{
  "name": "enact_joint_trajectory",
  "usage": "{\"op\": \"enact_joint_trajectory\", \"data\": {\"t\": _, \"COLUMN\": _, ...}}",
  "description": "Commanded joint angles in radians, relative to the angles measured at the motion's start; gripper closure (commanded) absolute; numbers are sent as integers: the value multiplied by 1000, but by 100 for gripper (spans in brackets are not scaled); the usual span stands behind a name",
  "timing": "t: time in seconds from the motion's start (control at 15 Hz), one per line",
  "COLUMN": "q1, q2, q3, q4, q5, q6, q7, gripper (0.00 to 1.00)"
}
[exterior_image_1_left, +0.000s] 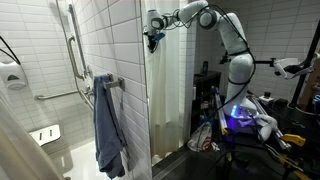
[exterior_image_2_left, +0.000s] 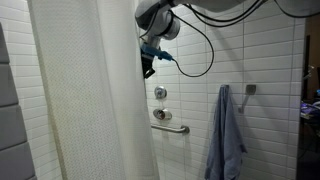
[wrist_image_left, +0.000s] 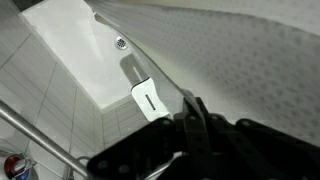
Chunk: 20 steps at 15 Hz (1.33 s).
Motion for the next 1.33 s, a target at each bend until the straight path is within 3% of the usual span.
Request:
{"op": "enact_joint_trajectory", "data": {"t": 0.0, "q1": 14, "q2": -61, "q3": 14, "q4": -143, "q5": 14, "q6": 14, "q7": 4, "gripper": 100}}
{"op": "enact_joint_trajectory", "data": {"t": 0.2, "q1": 10, "q2": -73, "q3": 29, "q4": -170, "q5": 28, "q6": 25, "q7": -18, "gripper": 100}}
{"op": "enact_joint_trajectory", "data": {"t": 0.27, "q1": -32, "q2": -72, "q3": 87, "q4": -170, "q5": 12, "q6": 29, "q7": -11, "gripper": 100}}
{"op": "enact_joint_trajectory", "data": {"t": 0.53, "q1": -59, "q2": -65, "q3": 133, "q4": -171, "q5": 19, "q6": 44, "q7": -38, "gripper": 100}}
{"op": "enact_joint_trajectory", "data": {"t": 0.6, "q1": -63, "q2": -64, "q3": 130, "q4": -107, "q5": 3, "q6": 31, "q7": -6, "gripper": 100}}
{"op": "enact_joint_trajectory", "data": {"t": 1.27, "q1": -74, "q2": -64, "q3": 139, "q4": -99, "q5": 3, "q6": 37, "q7": -8, "gripper": 99}}
